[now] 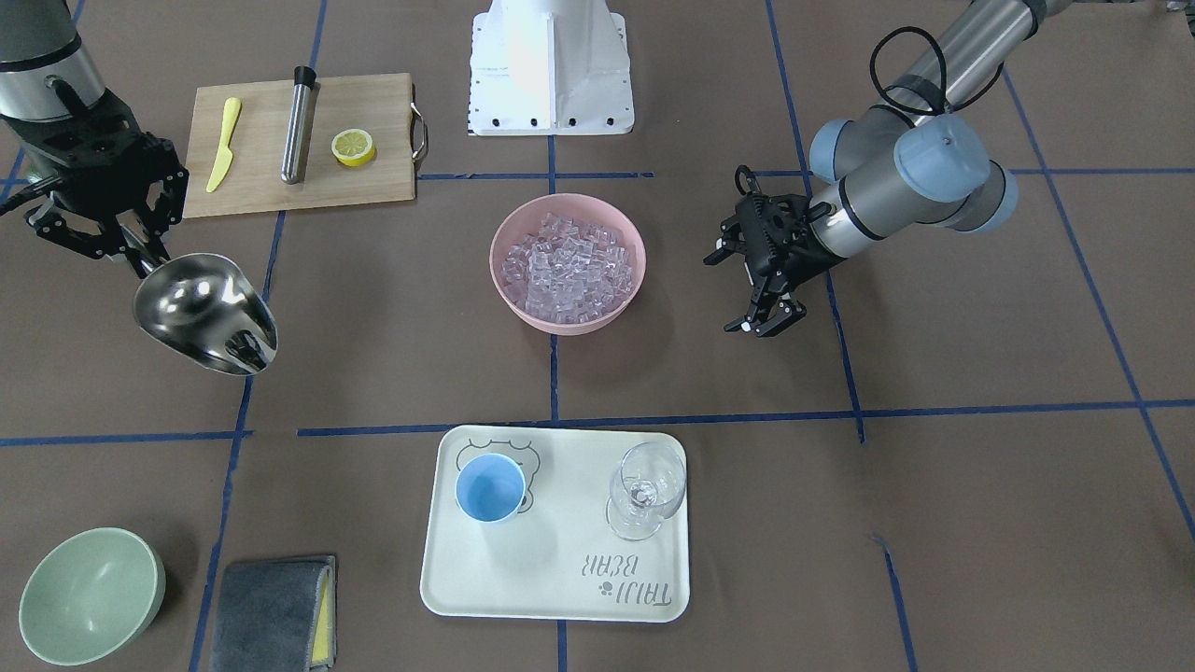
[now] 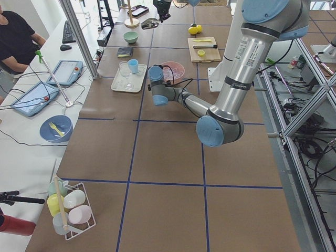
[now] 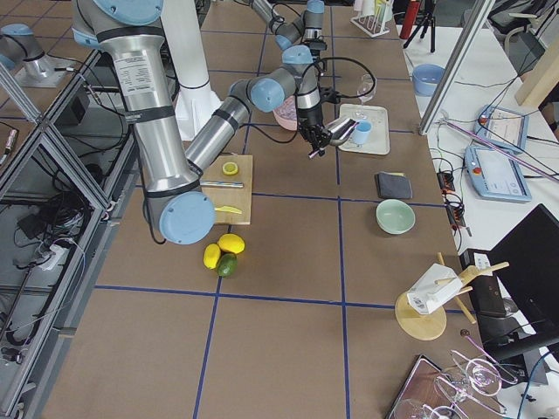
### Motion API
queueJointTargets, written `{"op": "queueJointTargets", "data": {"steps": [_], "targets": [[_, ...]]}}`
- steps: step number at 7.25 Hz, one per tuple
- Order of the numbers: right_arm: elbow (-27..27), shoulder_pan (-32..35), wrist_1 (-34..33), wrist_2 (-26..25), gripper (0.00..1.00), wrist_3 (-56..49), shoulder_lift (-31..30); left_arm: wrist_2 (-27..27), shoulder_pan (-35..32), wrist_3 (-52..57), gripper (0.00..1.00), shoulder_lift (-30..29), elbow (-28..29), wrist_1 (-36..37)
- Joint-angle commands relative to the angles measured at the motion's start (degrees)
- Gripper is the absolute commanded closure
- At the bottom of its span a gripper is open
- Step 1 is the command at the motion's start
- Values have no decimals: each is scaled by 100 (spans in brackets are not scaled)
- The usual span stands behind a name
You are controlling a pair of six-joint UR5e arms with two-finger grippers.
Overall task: Put ice in cup with scoop
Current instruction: 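Lift the scoop with the right gripper and carry it toward the pink bowl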
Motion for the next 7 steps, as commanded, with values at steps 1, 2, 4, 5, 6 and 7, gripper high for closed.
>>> {"op": "queueJointTargets", "data": {"steps": [1,2,4,5,6,7], "targets": [[-16,-670,-2091,-1145,100,-793,1342,0,0,-4,0,-6,7,-12],[-7,-1100,-2093,-1339,100,-1073,1326,-9,0,-4,0,-6,7,-12],[-25,-1490,-2093,-1385,100,-1006,1387,-9,0,-13,0,-15,-19,-29],[-42,-1665,-2102,-1368,100,-997,1404,-9,0,-13,0,-6,-46,-29],[-51,-1806,-2102,-1359,100,-936,1422,0,0,-21,0,-6,-55,-29],[-69,-1842,-2119,-1254,100,-918,1440,17,9,-30,0,-6,-124,-29]]}}
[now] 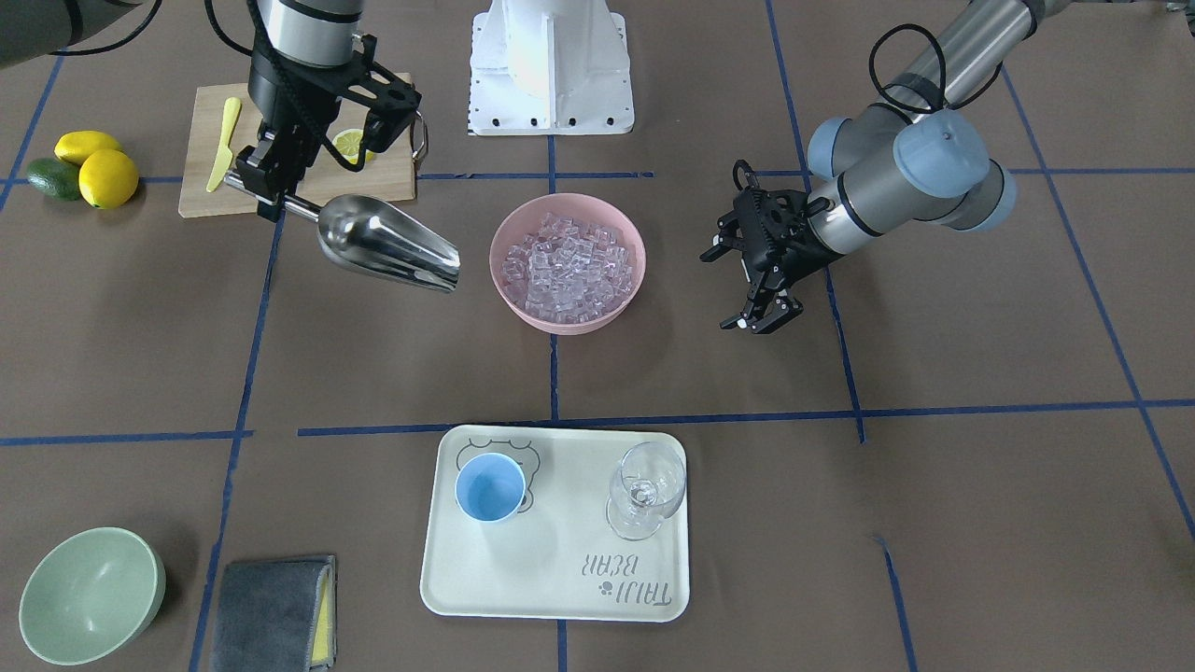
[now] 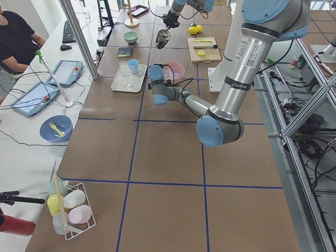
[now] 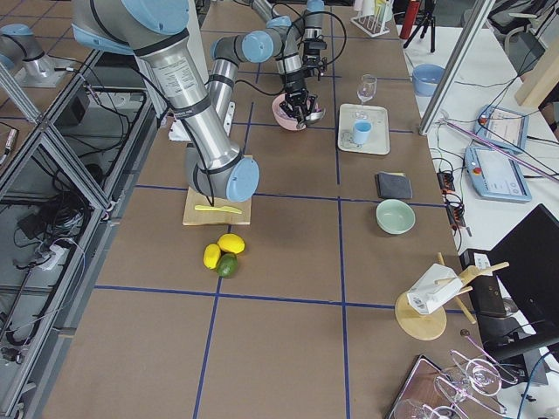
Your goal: Put ice in cup with scoop
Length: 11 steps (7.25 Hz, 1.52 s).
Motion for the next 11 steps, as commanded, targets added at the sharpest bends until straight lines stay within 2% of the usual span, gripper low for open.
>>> {"op": "queueJointTargets", "data": {"steps": [1,2,3,4,6,8,10,11], "targets": [[-107,-99,-33,443,100,-85,49,330,24,-53,0,1,-70,-192],[-325,-56,-34,673,100,-269,232,681,267,-132,0,10,-44,-586],[-397,-46,-60,684,100,-367,338,972,844,-342,0,-16,43,-911],[-406,-29,-60,658,100,-481,374,1271,1128,-361,0,-25,36,-1010],[-546,199,-104,928,100,-780,532,1282,1158,-344,0,-25,62,-1011],[-1098,191,-244,948,100,-789,900,1291,1236,-353,0,-43,62,-1011],[-1232,191,-332,904,100,-911,1006,1291,1237,-361,0,-43,123,-1003],[-1415,182,-654,869,100,-1008,1277,1291,1245,-353,0,-43,141,-1011]]}}
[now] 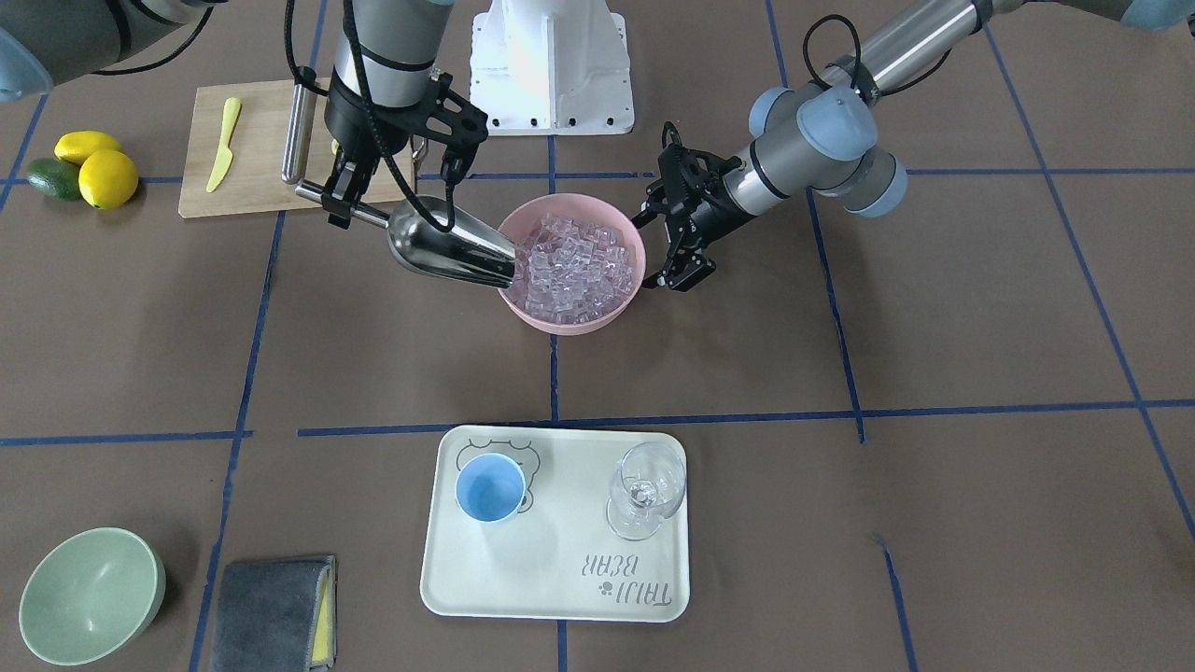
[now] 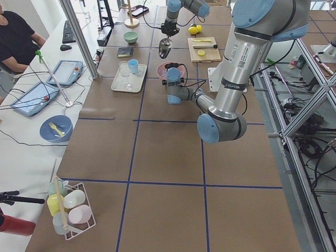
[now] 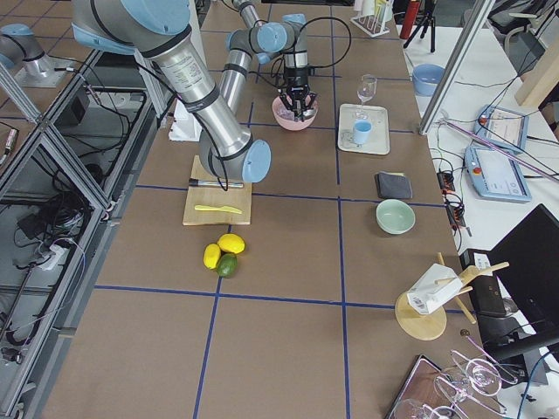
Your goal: Put ice in cup with scoop
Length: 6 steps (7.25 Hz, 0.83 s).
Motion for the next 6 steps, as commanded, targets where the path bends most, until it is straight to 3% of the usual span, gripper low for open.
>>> {"op": "queueJointTargets", "data": {"steps": [1,6], "targets": [[-488,-7,-592,-87,100,-202,566,1,0,6,0,0,34,5],[-1537,-532,-1376,-808,100,-238,1299,1,0,-12,0,-9,43,5]]}}
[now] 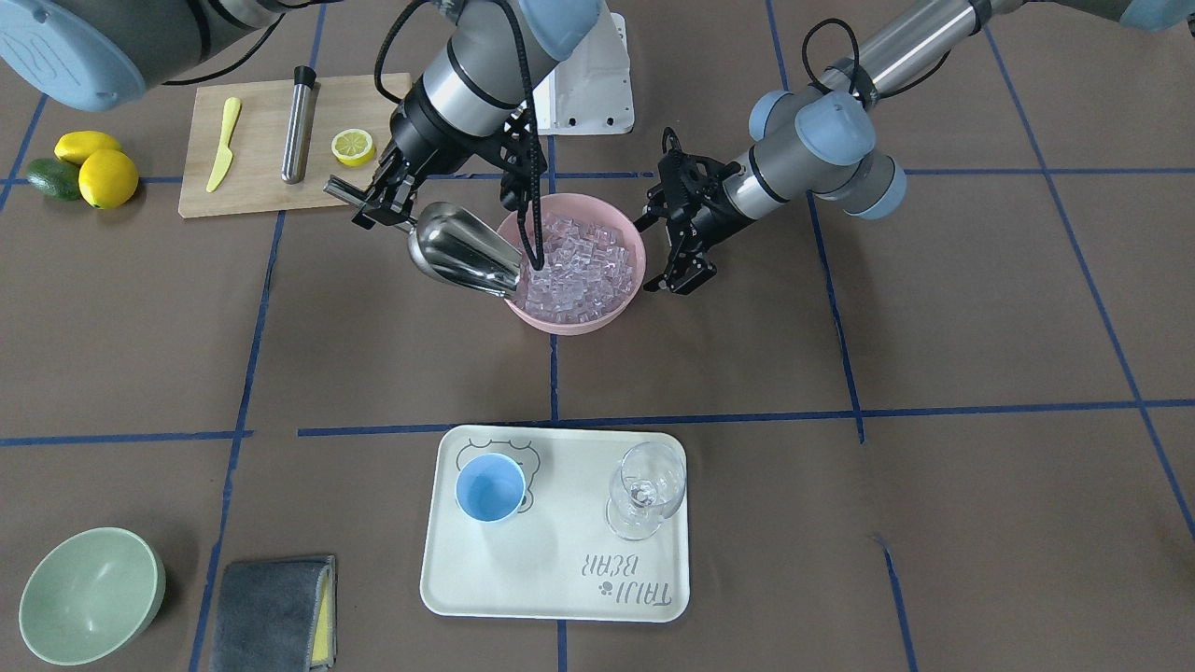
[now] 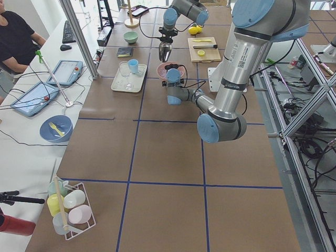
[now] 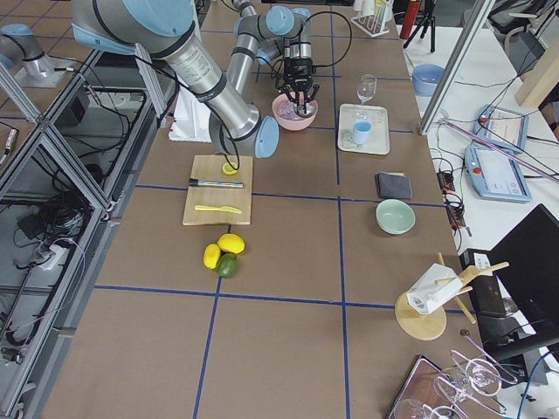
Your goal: Put ice in cup with scoop
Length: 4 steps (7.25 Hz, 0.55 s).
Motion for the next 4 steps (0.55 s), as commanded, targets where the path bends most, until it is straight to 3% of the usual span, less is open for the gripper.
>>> {"op": "queueJointTargets", "data": {"steps": [1,4], "targets": [[-188,-339,-335,-327,100,-4,125,0,-1,-7,0,0,2,0],[-537,-463,-381,-521,100,-135,282,0,-1,-7,0,0,10,0]]}}
